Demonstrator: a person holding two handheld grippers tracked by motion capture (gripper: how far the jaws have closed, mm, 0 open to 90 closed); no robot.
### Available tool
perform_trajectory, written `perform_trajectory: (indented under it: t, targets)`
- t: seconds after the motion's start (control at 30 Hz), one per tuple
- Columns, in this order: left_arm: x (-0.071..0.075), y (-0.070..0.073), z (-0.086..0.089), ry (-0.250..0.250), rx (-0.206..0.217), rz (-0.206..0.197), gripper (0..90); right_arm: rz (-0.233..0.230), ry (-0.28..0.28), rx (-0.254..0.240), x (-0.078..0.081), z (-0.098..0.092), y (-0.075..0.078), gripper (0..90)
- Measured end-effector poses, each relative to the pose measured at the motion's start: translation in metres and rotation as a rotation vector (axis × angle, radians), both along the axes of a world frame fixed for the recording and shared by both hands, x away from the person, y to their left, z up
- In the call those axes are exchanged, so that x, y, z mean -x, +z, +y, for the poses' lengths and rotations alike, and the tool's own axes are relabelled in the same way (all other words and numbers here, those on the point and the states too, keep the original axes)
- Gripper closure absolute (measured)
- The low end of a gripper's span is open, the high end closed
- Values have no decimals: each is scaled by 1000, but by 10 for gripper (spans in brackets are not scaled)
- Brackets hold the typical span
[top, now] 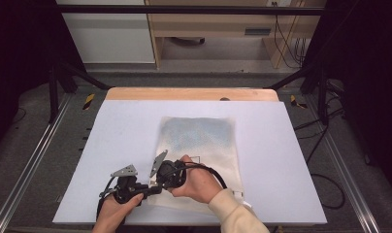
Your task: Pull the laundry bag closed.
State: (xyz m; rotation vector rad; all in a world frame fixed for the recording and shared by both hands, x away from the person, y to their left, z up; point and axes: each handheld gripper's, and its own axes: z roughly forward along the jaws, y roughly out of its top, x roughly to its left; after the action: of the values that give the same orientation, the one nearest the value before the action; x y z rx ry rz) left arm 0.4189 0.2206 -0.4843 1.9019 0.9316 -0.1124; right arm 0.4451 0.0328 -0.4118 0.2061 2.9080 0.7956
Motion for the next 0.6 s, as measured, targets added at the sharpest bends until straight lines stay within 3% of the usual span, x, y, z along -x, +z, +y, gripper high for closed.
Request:
perform_trajectory:
  t: [0.1,0.37,0.6]
  targets:
    - [1,0,-2,-8,-12,-7,844,4,-2,-17,1,-3,-1,822]
    - [3,4,-5,-11,-31,-36,843,-46,5,-65,8,-10,0,822]
    - [4,4,-6,3,-52,-42,843,-47,3,-85,8,-12,-2,822]
